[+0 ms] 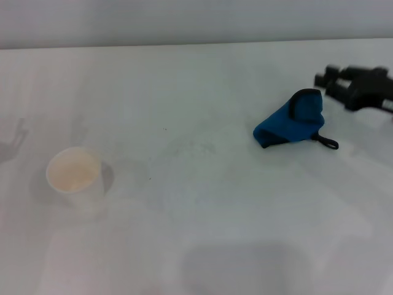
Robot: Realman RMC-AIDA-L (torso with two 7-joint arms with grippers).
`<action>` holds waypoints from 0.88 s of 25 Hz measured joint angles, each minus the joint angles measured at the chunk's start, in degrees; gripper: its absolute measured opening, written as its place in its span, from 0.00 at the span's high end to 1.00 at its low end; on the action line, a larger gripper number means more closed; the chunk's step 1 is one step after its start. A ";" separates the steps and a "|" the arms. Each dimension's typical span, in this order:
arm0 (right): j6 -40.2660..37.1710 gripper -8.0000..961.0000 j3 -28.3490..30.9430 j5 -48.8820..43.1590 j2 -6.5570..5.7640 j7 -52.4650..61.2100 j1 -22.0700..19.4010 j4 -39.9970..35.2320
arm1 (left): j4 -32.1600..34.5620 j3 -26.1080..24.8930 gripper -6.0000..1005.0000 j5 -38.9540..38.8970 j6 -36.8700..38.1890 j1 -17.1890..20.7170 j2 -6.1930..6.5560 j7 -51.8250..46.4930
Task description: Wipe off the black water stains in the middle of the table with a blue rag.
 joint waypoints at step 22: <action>-0.34 0.30 12.81 38.81 0.13 -47.09 1.45 28.35 | -0.24 -0.09 0.11 -3.07 0.79 -0.35 0.06 3.25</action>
